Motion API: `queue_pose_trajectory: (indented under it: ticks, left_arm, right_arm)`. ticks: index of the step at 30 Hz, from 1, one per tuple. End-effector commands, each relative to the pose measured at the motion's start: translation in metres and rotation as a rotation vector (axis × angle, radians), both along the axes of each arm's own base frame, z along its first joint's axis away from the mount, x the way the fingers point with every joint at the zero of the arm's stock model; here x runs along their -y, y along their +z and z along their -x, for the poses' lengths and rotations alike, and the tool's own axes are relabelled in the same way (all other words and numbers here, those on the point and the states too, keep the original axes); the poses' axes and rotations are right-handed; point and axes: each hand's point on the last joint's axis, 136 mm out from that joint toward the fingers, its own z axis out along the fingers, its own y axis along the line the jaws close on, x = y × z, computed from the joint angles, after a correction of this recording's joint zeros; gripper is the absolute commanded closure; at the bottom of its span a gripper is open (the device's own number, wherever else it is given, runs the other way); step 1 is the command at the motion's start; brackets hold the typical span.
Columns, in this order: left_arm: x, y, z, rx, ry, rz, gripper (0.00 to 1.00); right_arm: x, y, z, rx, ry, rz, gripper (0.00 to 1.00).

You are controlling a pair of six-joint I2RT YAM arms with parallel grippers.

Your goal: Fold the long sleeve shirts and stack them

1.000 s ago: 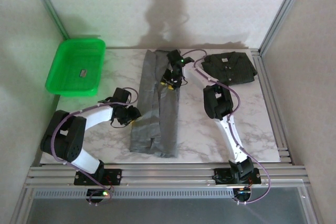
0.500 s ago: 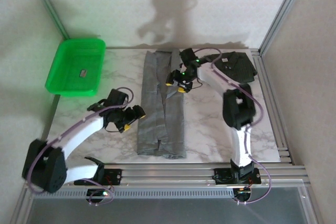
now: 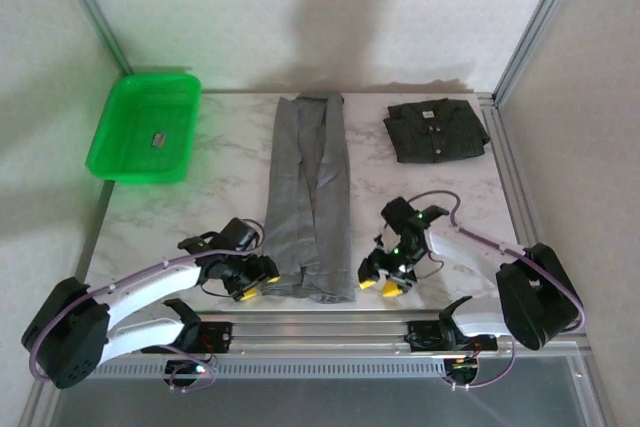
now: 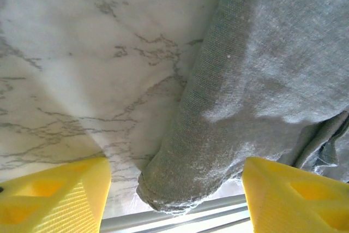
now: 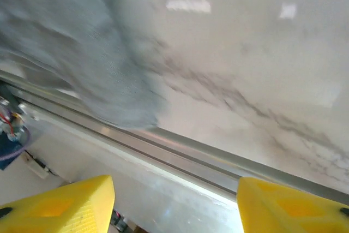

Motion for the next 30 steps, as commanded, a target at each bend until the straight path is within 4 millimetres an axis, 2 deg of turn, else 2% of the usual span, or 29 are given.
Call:
queue_pose_trajectory:
  ticks: [1,6,12,22,30]
  left_arm:
    - [0.005,-0.009,0.005,0.003,0.022,0.031,0.37]
    - [0.012,-0.013,0.007,0.016,0.017,0.056,0.42]
    - [0.024,-0.004,-0.005,0.056,0.017,0.091,0.45]
    - [0.036,0.007,-0.015,0.08,0.003,0.097,0.48]
    - [0.048,0.023,-0.024,0.091,-0.001,0.112,0.51]
  right_arm:
    - [-0.02,0.004,0.0,0.029,0.017,-0.117,0.4]
    - [-0.032,-0.007,0.001,0.039,0.052,-0.128,0.41]
    - [-0.039,-0.017,-0.004,0.026,0.075,-0.13,0.41]
    - [-0.06,-0.021,-0.015,0.032,0.142,-0.14,0.39]
    - [-0.073,-0.006,-0.012,0.036,0.188,-0.157,0.4]
